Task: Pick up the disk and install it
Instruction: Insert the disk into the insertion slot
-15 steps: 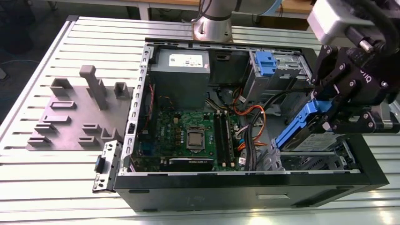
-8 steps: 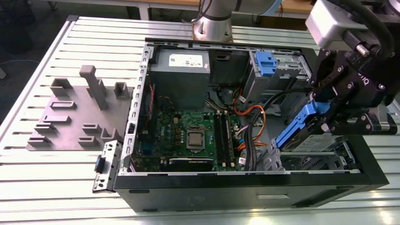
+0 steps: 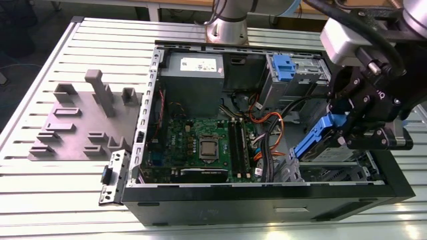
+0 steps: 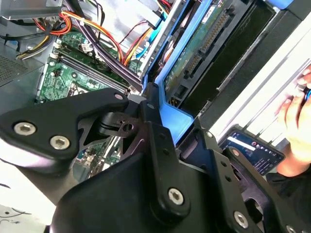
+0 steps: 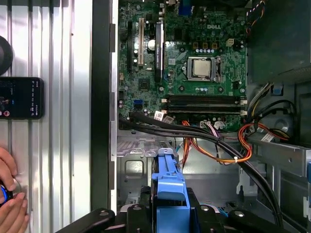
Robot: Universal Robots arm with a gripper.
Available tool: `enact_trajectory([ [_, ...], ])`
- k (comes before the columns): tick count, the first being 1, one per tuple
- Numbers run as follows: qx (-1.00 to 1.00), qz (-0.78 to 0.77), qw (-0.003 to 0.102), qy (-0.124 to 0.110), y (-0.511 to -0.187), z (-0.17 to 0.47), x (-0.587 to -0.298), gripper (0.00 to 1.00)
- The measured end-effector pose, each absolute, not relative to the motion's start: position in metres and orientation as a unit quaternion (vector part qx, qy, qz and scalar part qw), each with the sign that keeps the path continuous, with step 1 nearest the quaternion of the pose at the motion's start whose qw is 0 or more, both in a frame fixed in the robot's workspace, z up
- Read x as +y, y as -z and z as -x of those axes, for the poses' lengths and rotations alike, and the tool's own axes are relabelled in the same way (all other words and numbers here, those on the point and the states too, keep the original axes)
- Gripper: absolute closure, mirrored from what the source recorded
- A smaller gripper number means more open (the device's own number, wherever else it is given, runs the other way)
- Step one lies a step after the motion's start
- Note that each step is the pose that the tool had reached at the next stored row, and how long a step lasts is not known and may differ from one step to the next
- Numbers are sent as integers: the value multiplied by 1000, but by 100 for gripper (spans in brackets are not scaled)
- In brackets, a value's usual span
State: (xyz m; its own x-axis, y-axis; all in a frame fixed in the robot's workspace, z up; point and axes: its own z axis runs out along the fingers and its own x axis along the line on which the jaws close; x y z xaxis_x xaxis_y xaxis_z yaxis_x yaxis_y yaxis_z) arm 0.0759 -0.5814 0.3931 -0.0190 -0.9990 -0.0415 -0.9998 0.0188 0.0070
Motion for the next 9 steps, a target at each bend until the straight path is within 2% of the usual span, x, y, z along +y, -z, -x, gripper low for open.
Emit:
enact_trajectory([
  [9,714,700,12,-17,-377,-76,-582,64],
])
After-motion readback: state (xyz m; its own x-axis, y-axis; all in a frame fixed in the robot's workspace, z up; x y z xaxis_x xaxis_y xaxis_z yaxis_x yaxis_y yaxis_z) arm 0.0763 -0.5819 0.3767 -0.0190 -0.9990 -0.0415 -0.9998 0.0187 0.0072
